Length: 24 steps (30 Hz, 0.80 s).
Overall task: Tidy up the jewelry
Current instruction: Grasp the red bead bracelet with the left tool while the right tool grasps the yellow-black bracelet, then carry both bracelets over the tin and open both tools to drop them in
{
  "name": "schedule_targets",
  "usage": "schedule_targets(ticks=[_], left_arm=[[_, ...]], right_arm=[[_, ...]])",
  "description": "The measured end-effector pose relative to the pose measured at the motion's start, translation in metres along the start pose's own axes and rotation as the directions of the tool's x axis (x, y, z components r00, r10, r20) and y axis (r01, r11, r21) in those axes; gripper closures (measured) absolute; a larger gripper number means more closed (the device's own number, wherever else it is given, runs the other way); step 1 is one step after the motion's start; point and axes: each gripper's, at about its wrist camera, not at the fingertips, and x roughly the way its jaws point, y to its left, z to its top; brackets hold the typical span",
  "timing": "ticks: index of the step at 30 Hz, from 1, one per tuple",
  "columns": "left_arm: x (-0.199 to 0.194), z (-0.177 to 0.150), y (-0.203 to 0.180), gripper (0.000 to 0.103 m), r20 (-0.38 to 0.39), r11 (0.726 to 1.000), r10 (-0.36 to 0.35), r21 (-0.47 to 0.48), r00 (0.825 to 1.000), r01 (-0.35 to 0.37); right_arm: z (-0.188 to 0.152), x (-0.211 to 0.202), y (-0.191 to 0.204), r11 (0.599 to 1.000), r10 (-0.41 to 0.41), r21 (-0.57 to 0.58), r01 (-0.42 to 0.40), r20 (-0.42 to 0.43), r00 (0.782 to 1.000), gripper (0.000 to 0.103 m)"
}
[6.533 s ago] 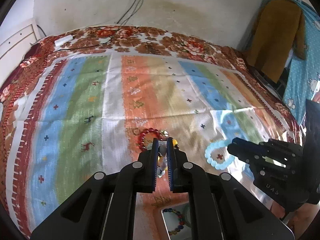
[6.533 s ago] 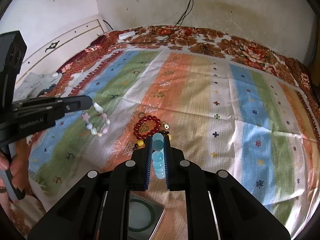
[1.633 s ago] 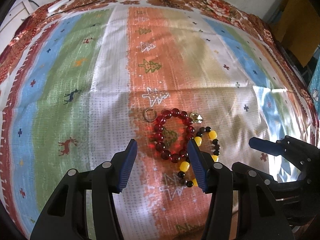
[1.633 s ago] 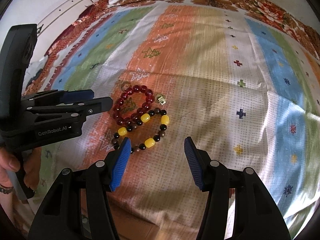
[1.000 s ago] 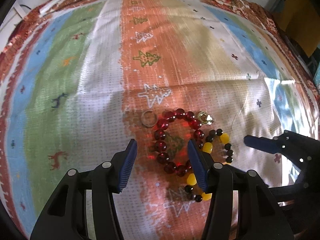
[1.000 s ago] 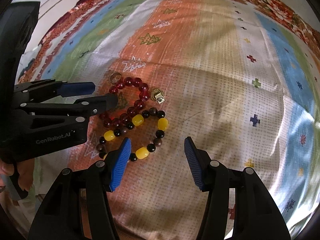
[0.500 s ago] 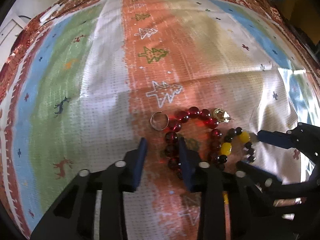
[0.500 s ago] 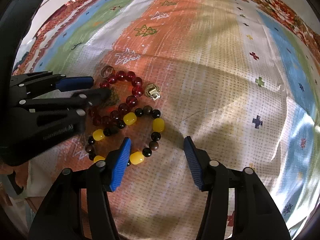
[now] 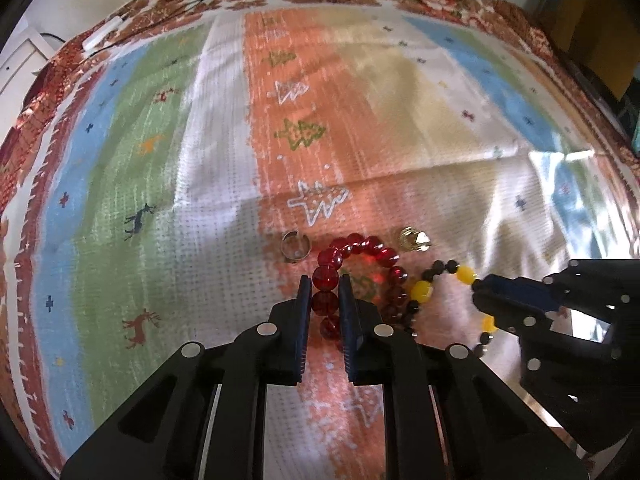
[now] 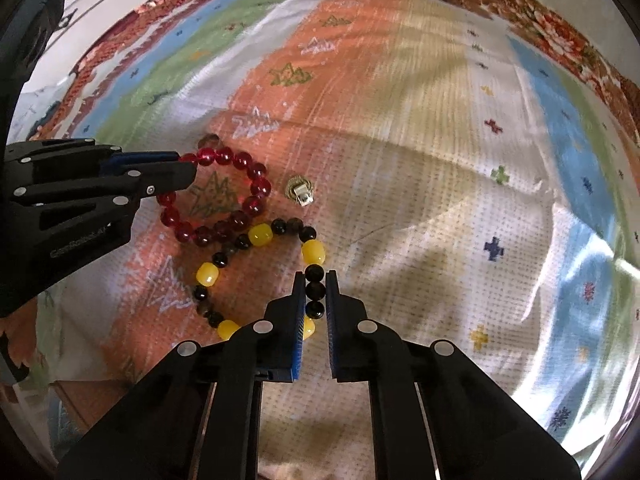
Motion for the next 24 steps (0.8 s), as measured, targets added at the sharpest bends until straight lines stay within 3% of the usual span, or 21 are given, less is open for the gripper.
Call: schedule_targets(ticks=[24], left_arm=[[-0.065,-0.016,-0.003,0.090,0.125,0.998,-0.039,-0.046,0.991,0.045]], right_arm=[[-0.009,-0.067,0.011,1.000,0.025,0.000,-0.025,0.153,0.988,0.092]])
